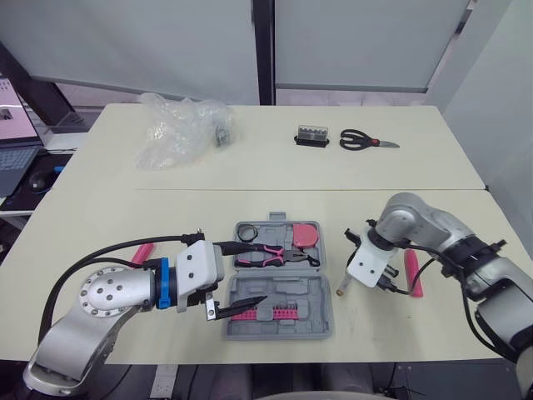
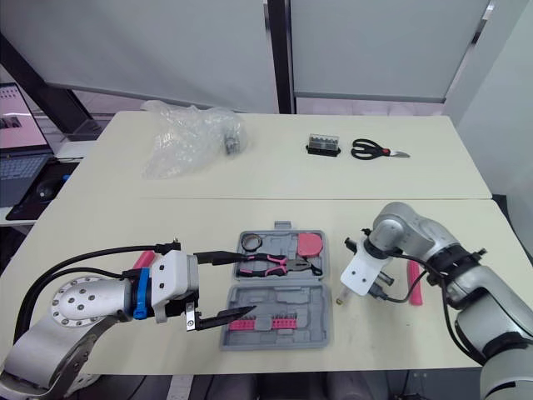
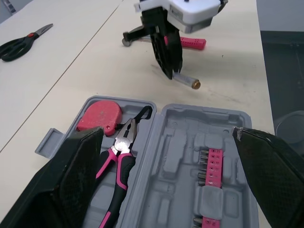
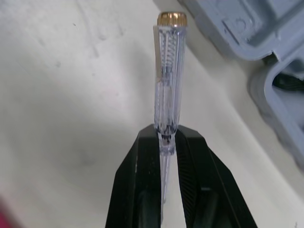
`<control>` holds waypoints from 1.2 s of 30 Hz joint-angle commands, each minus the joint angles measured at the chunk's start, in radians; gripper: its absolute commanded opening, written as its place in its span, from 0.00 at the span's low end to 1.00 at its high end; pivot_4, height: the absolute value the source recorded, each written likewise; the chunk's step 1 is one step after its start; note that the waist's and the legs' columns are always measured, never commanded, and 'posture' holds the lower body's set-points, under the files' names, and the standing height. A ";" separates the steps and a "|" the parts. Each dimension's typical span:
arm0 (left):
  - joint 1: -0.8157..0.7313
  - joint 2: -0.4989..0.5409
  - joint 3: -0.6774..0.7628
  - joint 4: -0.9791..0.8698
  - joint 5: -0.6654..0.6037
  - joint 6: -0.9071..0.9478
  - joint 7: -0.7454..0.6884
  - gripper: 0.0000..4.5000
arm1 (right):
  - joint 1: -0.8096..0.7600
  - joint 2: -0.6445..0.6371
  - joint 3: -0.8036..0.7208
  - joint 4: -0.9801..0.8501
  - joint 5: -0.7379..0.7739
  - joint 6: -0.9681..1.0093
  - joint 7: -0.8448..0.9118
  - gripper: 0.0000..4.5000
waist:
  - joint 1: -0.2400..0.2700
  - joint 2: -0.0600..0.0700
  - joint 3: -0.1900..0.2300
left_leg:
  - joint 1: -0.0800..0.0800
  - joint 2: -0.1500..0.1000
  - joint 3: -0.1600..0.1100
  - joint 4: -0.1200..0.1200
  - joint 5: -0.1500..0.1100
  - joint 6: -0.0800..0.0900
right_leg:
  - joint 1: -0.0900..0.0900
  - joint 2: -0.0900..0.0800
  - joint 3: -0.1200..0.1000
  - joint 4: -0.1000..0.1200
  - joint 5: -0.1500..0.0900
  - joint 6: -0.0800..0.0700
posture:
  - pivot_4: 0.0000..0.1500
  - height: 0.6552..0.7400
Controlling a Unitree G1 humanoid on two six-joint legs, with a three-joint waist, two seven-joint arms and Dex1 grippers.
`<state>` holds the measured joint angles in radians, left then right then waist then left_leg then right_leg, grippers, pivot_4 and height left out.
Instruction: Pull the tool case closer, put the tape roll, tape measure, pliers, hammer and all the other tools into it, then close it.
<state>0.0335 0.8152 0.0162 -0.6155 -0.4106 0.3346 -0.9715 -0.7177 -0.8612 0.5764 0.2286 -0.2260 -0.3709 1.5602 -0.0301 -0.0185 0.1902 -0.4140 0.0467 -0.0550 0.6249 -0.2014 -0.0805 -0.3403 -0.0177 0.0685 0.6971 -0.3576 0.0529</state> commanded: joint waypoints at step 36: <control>-0.136 -0.057 -0.097 0.066 0.035 -0.057 -0.030 1.00 | 0.336 0.515 -0.728 -0.592 0.408 1.867 -1.071 0.51 | -0.004 0.000 0.000 | -0.004 0.000 0.001 -0.001 0.000 0.000 | -0.005 0.002 0.002 0.000 0.000 0.000 | 1.00 1.00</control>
<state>-0.0994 0.7600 -0.0823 -0.5189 -0.3722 0.2795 -1.0106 -0.3680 -0.3404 -0.1106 -0.2978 0.1612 1.4926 0.4975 -0.0341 -0.0181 0.1898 -0.4186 0.0465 -0.0543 0.6235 -0.2015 -0.0804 -0.3460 -0.0159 0.0702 0.6968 -0.3577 0.0532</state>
